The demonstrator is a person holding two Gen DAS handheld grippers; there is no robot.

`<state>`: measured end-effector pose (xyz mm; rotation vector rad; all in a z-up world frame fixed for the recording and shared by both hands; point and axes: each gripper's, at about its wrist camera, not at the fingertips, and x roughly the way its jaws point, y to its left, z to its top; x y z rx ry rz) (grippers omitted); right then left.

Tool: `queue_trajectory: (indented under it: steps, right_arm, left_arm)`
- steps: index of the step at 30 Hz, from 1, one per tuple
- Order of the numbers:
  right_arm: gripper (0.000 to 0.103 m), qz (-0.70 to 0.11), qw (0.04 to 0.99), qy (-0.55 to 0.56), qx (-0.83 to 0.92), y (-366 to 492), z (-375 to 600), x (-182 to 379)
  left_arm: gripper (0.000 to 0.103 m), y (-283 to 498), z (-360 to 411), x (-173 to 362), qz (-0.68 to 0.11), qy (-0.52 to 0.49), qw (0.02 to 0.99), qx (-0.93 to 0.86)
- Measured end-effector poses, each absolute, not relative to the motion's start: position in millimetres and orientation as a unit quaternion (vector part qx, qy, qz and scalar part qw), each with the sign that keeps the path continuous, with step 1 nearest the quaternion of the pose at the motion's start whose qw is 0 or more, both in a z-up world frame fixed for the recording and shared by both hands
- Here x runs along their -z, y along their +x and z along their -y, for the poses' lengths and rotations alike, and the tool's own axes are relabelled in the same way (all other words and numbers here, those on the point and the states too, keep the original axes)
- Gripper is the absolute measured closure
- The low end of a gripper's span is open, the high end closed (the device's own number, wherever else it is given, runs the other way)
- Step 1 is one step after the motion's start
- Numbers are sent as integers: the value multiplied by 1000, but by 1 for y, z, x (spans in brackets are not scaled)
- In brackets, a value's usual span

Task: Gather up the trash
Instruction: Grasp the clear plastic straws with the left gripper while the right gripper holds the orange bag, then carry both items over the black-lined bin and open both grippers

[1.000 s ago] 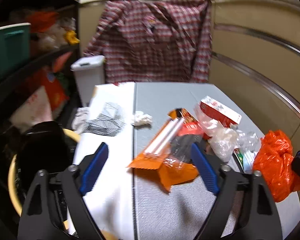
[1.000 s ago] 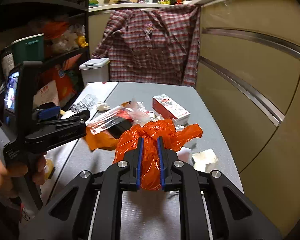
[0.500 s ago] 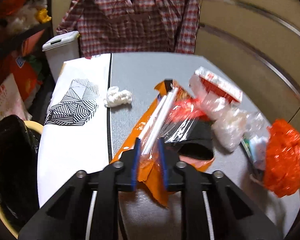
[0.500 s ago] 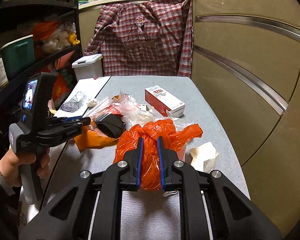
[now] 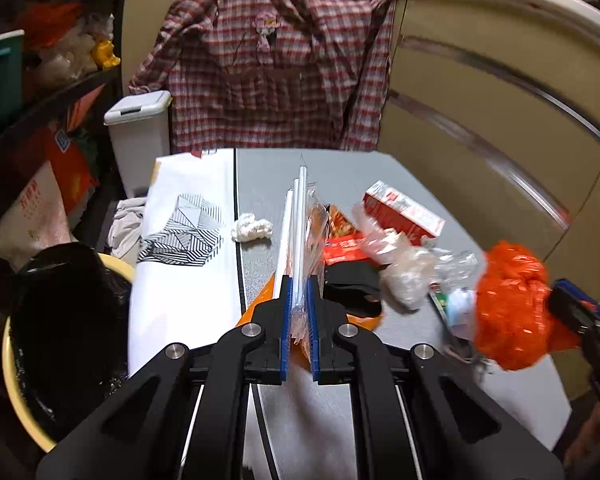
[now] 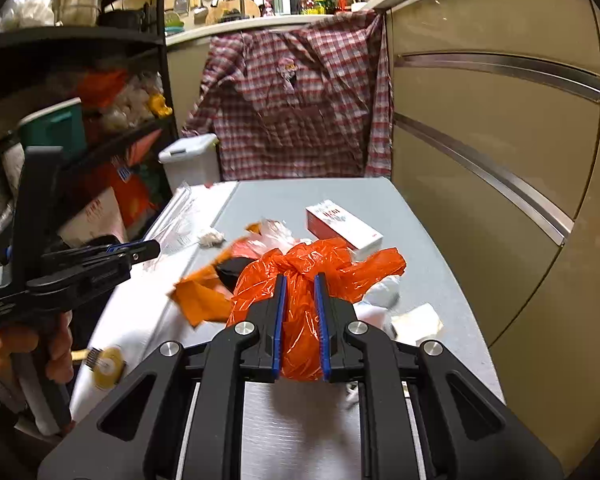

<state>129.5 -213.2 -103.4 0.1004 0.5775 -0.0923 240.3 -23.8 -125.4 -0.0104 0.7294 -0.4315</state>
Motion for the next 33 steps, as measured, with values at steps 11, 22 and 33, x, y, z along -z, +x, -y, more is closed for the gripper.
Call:
queue_trajectory:
  steps: [11, 22, 33]
  right_arm:
    - [89, -254, 965, 59, -18, 130, 161, 68]
    - [89, -266, 958, 35, -101, 151, 76, 61]
    - [89, -294, 943, -3, -154, 192, -8, 84]
  left_arm:
    - [96, 192, -36, 65, -323, -13, 934, 155]
    - [96, 173, -110, 59, -324, -35, 943, 68]
    - [96, 190, -167, 102, -350, -64, 935, 9]
